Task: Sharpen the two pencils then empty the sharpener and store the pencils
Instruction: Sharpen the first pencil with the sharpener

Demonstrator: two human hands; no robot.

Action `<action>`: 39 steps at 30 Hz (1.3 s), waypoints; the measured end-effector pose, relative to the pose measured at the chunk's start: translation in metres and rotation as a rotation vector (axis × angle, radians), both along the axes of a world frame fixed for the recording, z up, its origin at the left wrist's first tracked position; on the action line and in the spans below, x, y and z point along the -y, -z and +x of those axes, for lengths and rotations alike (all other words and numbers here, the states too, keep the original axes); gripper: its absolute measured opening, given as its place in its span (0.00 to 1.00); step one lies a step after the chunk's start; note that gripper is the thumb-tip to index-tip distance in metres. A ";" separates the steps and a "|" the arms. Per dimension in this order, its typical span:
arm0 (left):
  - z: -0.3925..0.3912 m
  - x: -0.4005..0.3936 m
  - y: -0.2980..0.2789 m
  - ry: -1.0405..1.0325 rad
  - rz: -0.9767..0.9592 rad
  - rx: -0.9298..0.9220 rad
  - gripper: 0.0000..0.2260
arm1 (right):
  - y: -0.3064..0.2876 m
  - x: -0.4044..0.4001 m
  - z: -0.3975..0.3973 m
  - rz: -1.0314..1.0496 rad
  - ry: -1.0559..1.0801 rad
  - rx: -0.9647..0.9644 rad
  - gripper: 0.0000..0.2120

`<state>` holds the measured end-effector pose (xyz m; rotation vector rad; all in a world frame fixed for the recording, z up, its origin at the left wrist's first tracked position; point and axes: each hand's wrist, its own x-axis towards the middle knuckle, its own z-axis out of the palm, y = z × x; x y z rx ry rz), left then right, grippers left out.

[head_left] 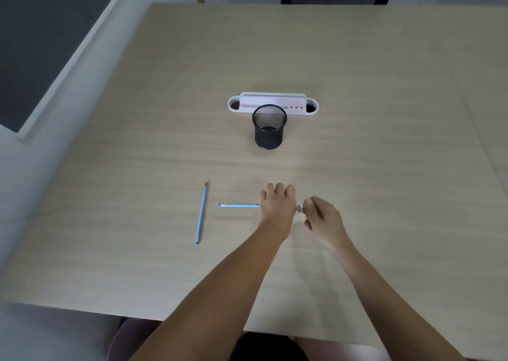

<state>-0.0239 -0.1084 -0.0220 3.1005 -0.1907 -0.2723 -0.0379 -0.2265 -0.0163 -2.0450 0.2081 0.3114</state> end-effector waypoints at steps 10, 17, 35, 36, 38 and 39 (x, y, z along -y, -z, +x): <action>0.002 0.000 -0.004 -0.010 0.039 -0.049 0.24 | 0.044 -0.013 0.023 -0.199 0.079 -0.180 0.12; 0.001 0.000 -0.004 -0.009 0.033 -0.045 0.22 | 0.004 0.004 -0.009 0.007 -0.030 -0.141 0.18; 0.001 0.001 -0.008 0.018 0.087 -0.039 0.24 | 0.052 -0.010 -0.023 -0.172 0.156 0.060 0.18; 0.001 0.001 -0.009 0.021 0.087 -0.039 0.25 | 0.048 -0.007 -0.022 -0.160 0.133 0.035 0.18; 0.001 0.000 -0.009 0.025 0.066 -0.067 0.25 | 0.040 0.003 -0.016 -0.174 0.012 -0.003 0.18; 0.002 -0.001 -0.011 0.029 0.045 -0.095 0.26 | 0.036 0.007 -0.011 -0.212 -0.066 -0.016 0.15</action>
